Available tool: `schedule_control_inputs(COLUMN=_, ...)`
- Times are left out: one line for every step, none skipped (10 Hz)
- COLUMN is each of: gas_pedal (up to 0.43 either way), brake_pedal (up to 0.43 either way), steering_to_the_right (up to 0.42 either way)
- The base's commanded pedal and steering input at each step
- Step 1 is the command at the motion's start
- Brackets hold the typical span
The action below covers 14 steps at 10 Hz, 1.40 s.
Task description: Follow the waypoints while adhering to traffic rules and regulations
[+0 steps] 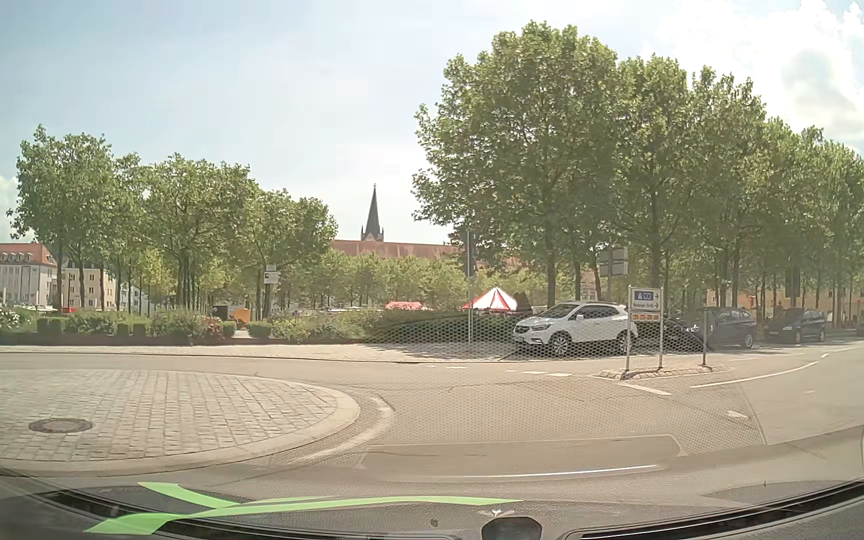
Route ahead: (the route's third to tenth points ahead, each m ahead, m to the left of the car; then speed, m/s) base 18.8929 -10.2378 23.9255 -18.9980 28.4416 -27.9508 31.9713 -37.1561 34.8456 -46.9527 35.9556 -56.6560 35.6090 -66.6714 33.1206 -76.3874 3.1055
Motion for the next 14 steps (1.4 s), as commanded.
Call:
schedule_control_inputs(gas_pedal=0.138, brake_pedal=0.000, steering_to_the_right=0.188)
schedule_control_inputs(gas_pedal=0.130, brake_pedal=0.000, steering_to_the_right=0.205)
schedule_control_inputs(gas_pedal=0.110, brake_pedal=0.000, steering_to_the_right=0.218)
schedule_control_inputs(gas_pedal=0.087, brake_pedal=0.000, steering_to_the_right=0.236)
schedule_control_inputs(gas_pedal=0.067, brake_pedal=0.000, steering_to_the_right=0.252)
schedule_control_inputs(gas_pedal=0.067, brake_pedal=0.000, steering_to_the_right=0.269)
schedule_control_inputs(gas_pedal=0.067, brake_pedal=0.000, steering_to_the_right=0.293)
schedule_control_inputs(gas_pedal=0.067, brake_pedal=0.000, steering_to_the_right=0.313)
schedule_control_inputs(gas_pedal=0.079, brake_pedal=0.000, steering_to_the_right=0.334)
schedule_control_inputs(gas_pedal=0.079, brake_pedal=0.000, steering_to_the_right=0.350)
schedule_control_inputs(gas_pedal=0.079, brake_pedal=0.000, steering_to_the_right=0.369)
schedule_control_inputs(gas_pedal=0.079, brake_pedal=0.000, steering_to_the_right=0.392)
schedule_control_inputs(gas_pedal=0.079, brake_pedal=0.000, steering_to_the_right=0.409)
schedule_control_inputs(gas_pedal=0.087, brake_pedal=0.000, steering_to_the_right=0.424)
